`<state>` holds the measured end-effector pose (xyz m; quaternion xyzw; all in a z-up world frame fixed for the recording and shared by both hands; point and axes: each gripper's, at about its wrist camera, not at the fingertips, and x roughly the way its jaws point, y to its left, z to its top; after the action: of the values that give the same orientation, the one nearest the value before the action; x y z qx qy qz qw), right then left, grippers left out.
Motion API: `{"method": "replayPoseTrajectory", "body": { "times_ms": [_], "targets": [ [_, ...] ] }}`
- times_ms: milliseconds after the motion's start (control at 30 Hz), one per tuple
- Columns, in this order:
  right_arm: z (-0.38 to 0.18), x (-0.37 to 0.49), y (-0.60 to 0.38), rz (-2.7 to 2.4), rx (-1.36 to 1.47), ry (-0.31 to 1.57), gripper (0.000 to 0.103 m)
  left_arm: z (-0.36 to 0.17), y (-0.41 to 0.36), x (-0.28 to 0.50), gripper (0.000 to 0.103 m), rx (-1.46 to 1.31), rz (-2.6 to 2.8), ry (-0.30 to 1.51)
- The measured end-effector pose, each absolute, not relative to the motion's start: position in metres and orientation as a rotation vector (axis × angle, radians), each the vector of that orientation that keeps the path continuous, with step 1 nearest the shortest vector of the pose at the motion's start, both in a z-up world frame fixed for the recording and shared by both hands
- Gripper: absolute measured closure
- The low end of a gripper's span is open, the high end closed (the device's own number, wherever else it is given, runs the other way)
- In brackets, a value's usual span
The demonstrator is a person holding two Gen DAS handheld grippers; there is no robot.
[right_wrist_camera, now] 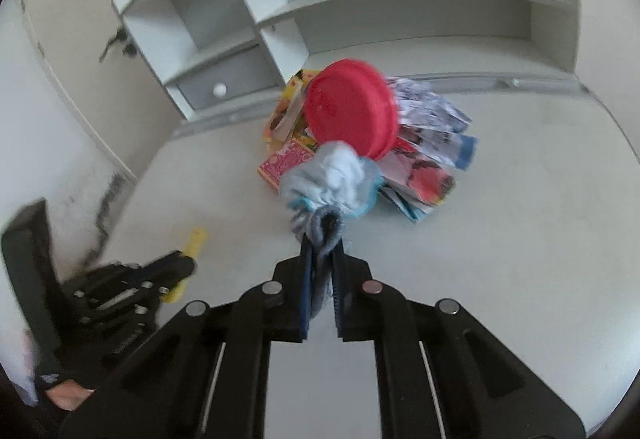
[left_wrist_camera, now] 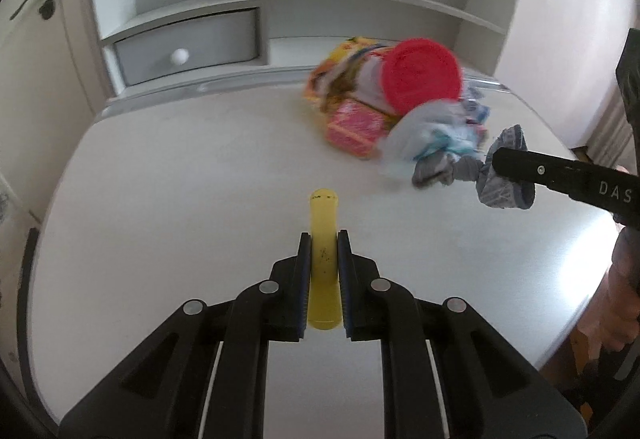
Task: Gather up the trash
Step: 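Carry the yellow stick and grey sock over the wastebasket and open both tools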
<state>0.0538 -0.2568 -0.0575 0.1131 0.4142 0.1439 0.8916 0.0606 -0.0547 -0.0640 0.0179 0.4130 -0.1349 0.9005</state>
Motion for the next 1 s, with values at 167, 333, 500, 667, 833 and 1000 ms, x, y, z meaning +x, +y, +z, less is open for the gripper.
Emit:
{"method": "replayPoseTrajectory", "body": {
  "times_ms": [167, 333, 500, 667, 833, 1000],
  "targets": [
    [-0.047, 0.031, -0.303, 0.282, 0.352, 0.827, 0.094, -0.051, -0.088, 0.056, 0.091, 0.053, -0.366, 0.824],
    [-0.026, -0.01, -0.356, 0.157, 0.348, 0.735, 0.094, -0.036, -0.137, 0.046, 0.091, 0.081, -0.483, 0.788],
    [-0.028, -0.066, -0.43, -0.08, 0.35, 0.689, 0.094, -0.031, -0.214, 0.027, 0.091, 0.141, -0.66, 0.774],
    [-0.044, -0.137, -0.511, -0.331, 0.41, 0.672, 0.094, -0.034, -0.296, -0.004, 0.091, 0.183, -0.853, 0.781],
    [-0.082, -0.204, -0.587, -0.558, 0.506, 0.692, 0.094, -0.041, -0.391, -0.058, 0.091, 0.269, -1.07, 0.775],
    [-0.132, -0.234, -0.637, -0.654, 0.602, 0.788, 0.094, -0.066, -0.461, -0.101, 0.091, 0.355, -1.2, 0.786]
  ]
}}
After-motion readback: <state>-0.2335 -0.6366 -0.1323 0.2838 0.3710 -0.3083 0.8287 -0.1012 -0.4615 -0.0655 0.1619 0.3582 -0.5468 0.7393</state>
